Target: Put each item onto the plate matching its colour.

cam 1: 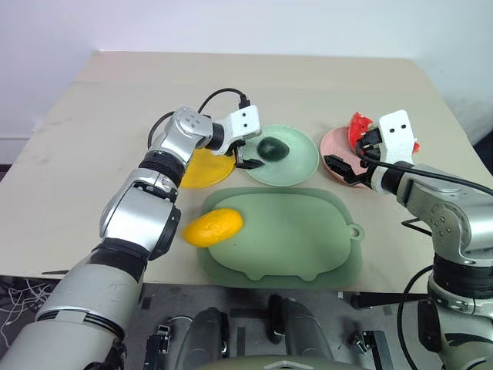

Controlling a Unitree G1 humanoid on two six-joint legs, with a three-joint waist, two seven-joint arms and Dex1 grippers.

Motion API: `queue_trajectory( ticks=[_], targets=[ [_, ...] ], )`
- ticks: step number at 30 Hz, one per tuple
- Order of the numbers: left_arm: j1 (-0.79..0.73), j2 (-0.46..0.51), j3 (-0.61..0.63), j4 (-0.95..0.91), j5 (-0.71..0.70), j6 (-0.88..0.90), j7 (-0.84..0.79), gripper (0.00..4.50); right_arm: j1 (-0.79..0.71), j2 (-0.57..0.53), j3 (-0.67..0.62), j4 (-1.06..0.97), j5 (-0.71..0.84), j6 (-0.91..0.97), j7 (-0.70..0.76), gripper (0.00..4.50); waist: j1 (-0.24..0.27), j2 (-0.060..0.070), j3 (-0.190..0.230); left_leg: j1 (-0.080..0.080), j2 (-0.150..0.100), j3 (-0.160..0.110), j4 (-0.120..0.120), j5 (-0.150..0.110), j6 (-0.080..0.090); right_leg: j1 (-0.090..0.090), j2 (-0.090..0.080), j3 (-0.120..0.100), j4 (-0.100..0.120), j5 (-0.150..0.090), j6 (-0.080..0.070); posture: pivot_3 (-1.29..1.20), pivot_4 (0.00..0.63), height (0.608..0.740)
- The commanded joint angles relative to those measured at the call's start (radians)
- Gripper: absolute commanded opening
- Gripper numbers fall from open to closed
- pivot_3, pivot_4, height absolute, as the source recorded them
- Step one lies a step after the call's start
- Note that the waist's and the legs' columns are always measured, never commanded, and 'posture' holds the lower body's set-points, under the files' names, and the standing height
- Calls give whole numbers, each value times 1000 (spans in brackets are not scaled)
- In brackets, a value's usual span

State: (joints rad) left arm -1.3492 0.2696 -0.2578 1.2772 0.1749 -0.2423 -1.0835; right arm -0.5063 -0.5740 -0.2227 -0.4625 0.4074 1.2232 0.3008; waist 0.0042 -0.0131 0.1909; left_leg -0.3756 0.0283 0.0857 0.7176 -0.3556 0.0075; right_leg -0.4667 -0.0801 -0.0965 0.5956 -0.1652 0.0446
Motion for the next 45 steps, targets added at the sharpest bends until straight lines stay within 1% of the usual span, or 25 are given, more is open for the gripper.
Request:
queue_trajectory(
  ticks=[1, 2, 4, 6, 8, 10, 12, 14, 16, 17, 18, 20, 23, 27, 31, 38, 45],
  targets=[
    [-63, 16, 75, -7, -54, 23, -41, 4475, 9, -1, -44, -55, 6, 11, -15, 4500, 1, 0, 0, 0, 0, -1, 0, 0, 0, 0, 0, 0, 0, 0, 0, 0, 150, 740],
    [-77, 24, 99, -8, -70, 40, -36, 4475, 12, 0, -42, -55, 6, 11, -17, 4500, 2, 0, 0, 0, 0, -1, 0, 0, 0, 0, 0, 0, 0, 0, 0, 0, 150, 740],
    [-100, 47, 147, -20, -110, 71, -82, 4475, 15, -3, -36, -50, 5, 9, -15, 4500, 2, 0, 0, 0, 0, -1, 1, 0, 0, 0, 0, 0, 0, 0, 0, 0, 150, 740],
    [-112, 87, 186, -50, -155, 108, -193, 4475, 14, -7, -31, -36, 3, 3, -12, 4500, -1, 0, 0, 0, 0, -2, 1, 0, 0, 0, 0, 0, 0, 0, 0, 0, 150, 740],
    [-108, 137, 210, -104, -204, 176, -354, 4475, 8, -12, -26, -16, 0, -4, -7, 4500, -5, 0, 0, 0, 0, -1, 0, 0, 0, 0, 0, 0, 1, 0, 0, 0, 150, 740],
    [-78, 189, 212, -196, -253, 275, -489, 4475, 3, -14, -18, 0, -3, -11, -2, 4500, -11, 0, 0, 0, 0, -1, 0, 0, 0, 0, 0, 0, 1, 0, 0, 0, 150, 740],
    [-11, 250, 172, -360, -354, 445, -529, 4475, -2, -14, -8, 17, -7, -21, 1, 4500, -16, 0, 0, 0, 0, -1, 0, 0, 0, 0, 0, 0, 1, 0, 0, 0, 150, 740],
    [106, 337, 90, -600, -471, 577, -531, 4475, -6, -14, 2, 35, -11, -31, 4, 4500, -20, 0, 0, 0, 1, -2, 0, 0, 0, 0, 0, 1, 1, 0, 0, 0, 150, 740],
    [251, 457, 16, -869, -574, 647, -531, 4475, -8, -14, 9, 43, -11, -35, 5, 4500, -23, 1, 0, 1, 2, -1, -1, 0, 0, 0, 0, 3, 2, 0, 0, 0, 150, 740],
    [313, 502, 4, -985, -609, 684, -531, 4475, -10, -12, 14, 48, -11, -36, 6, 4500, -23, 1, 0, 1, 2, -1, -1, 0, 0, 0, 0, 3, 3, 0, 0, 0, 150, 740],
    [362, 526, 7, -1071, -623, 713, -531, 4475, -13, -11, 19, 52, -11, -38, 6, 4500, -21, 1, 0, 1, 3, -1, -1, 0, -1, -1, 1, 4, 2, 0, 0, 0, 150, 740],
    [430, 547, 17, -1182, -610, 750, -529, 4475, -17, -6, 27, 61, -13, -41, 7, 4500, -11, 1, 0, 0, 2, -1, 0, 1, -1, -1, 1, 4, 2, 0, 0, 0, 150, 740],
    [527, 586, -8, -1313, -548, 720, -507, 4475, -18, -1, 41, 60, -12, -42, 5, 4500, 1, 1, 0, 1, 1, -1, 3, 0, 0, 0, 0, 4, 1, 0, 0, 0, 150, 740],
    [574, 589, -26, -1382, -513, 754, -461, 4475, -12, 5, 54, 57, -16, -45, 0, 4500, 8, 1, 0, 1, 0, -1, 3, 0, 0, 1, 1, 4, 1, 0, 0, 0, 150, 740],
    [610, 606, -67, -1405, -442, 724, -440, 4475, -6, 12, 57, 46, -14, -40, -7, 4500, 7, 1, 0, 1, 0, -1, 3, 0, 0, 0, 1, 5, 1, 0, 0, 0, 150, 740],
    [637, 572, -136, -1373, -324, 685, -364, 4475, 7, 19, 50, 26, -8, -29, -17, 4500, 8, 1, 0, 1, 0, 0, 3, 0, 0, 0, 1, 5, 1, 0, 0, 0, 150, 740],
    [672, 550, -156, -1379, -286, 695, -332, 4475, 31, 17, 51, 5, 2, -19, -13, 4500, 7, 1, 0, 1, 0, 0, 3, 0, 0, 0, 1, 5, 1, 0, 0, 0, 150, 740]
  ],
)
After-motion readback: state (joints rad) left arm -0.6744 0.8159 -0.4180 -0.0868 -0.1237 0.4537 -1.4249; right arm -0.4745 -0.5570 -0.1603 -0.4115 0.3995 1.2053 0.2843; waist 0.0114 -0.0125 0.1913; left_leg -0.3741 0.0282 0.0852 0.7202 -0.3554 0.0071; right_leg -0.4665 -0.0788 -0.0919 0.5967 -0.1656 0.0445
